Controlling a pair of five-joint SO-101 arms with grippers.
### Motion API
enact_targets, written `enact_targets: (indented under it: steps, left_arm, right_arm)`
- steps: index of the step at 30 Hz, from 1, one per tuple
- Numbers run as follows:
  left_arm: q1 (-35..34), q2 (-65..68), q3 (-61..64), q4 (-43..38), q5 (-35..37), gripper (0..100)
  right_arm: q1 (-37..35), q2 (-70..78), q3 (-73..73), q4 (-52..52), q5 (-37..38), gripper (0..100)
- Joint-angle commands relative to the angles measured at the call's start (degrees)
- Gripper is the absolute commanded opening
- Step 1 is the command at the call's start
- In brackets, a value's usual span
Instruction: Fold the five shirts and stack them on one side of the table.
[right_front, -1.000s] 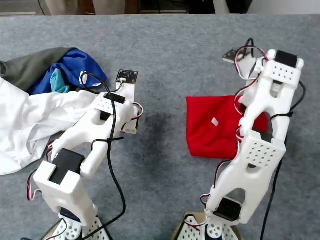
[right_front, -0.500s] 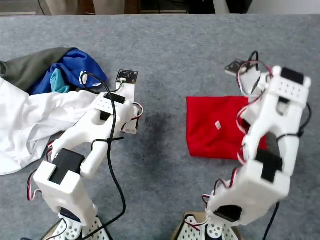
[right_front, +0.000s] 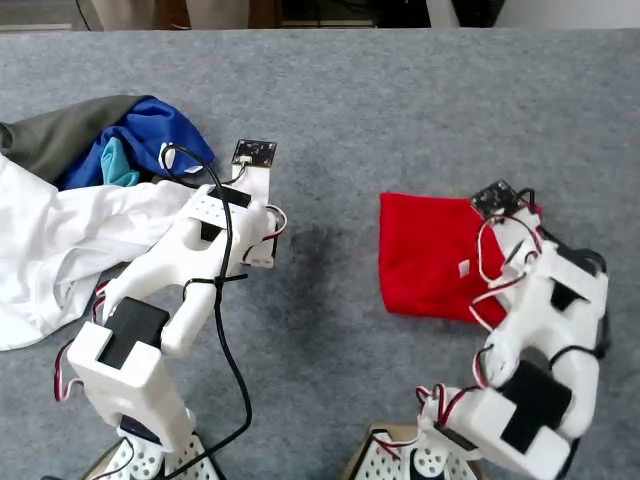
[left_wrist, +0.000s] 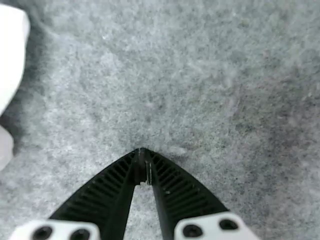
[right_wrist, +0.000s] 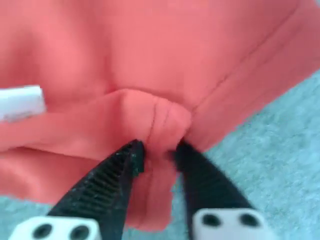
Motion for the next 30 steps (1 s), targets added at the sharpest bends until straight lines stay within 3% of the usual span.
enact_targets:
  steps: [1, 6, 13, 16, 24, 30]
  left_arm:
    - [-1.14, -1.45, -0.79, -0.62, 0.00, 2]
    - [-1.05, -1.45, -0.79, -0.62, 0.00, 2]
    - [-1.05, -1.45, -0.70, -0.53, 0.00, 2]
    - [-1.05, -1.45, -0.70, -0.53, 0.00, 2]
    - [-1.05, -1.45, -0.70, -0.53, 0.09, 2]
    - [-1.05, -1.45, -0.88, -0.53, 0.09, 2]
  right_arm:
    - [0.66, -5.76, -0.04, 4.13, 3.16, 31.2]
    - [-3.65, -13.49, -6.64, 14.86, 3.60, 27.0]
    - [-15.96, -12.00, -20.09, 21.36, -9.67, 2.1]
    - [-19.38, -4.70, -25.45, 21.36, -12.13, 1.4]
    - [-13.85, 22.11, -42.07, 22.51, -17.23, 2.3]
    - [-7.52, 26.86, -47.87, 31.82, -14.77, 1.9]
